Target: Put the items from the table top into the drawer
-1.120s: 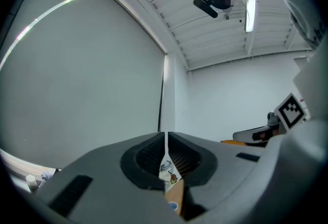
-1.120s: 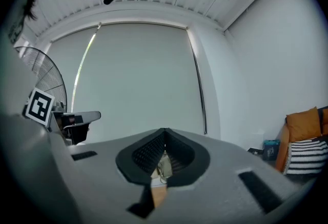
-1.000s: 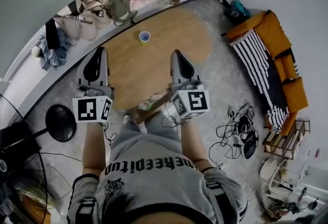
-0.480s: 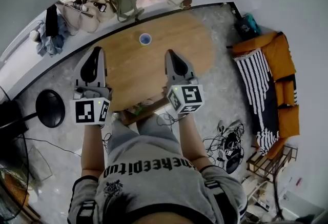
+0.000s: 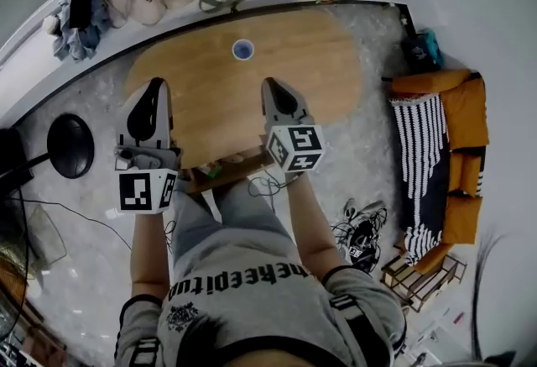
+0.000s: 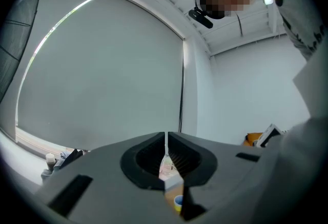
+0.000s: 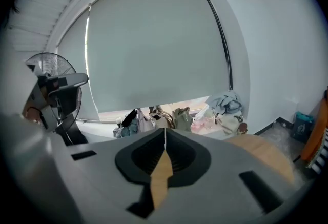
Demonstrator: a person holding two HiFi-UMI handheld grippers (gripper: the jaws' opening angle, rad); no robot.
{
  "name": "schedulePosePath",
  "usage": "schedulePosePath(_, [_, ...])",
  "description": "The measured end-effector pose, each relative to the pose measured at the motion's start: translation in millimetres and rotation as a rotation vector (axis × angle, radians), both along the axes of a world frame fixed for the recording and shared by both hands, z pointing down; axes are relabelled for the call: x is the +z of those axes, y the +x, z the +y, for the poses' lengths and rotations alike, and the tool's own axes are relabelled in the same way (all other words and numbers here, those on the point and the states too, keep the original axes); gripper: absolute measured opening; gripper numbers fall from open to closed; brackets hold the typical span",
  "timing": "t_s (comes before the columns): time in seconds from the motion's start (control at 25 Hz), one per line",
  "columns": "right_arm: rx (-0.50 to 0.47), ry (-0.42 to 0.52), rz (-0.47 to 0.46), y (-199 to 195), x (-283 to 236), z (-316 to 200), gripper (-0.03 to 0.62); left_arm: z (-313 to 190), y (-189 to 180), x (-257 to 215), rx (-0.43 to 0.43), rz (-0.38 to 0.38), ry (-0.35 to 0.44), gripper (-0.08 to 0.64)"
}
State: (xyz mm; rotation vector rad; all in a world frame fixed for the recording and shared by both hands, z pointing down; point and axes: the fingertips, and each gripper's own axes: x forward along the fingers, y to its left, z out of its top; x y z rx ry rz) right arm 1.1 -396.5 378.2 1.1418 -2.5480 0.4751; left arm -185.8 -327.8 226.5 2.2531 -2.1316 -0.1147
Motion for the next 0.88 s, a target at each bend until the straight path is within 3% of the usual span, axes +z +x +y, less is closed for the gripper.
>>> schedulePosePath(0.32, [-0.042,-0.151,0.032,-7.3,96.0,-11.2,0.028,-3.8,5.6,42.1,-0.021,0.011,-0.043,0.020])
schedulePosePath(0.88, [-0.091,-0.230,0.140,-19.9,228.3,-40.0,0.150,-13.9,-0.7,125.1,-0.039,0.032,-0.108,0.020])
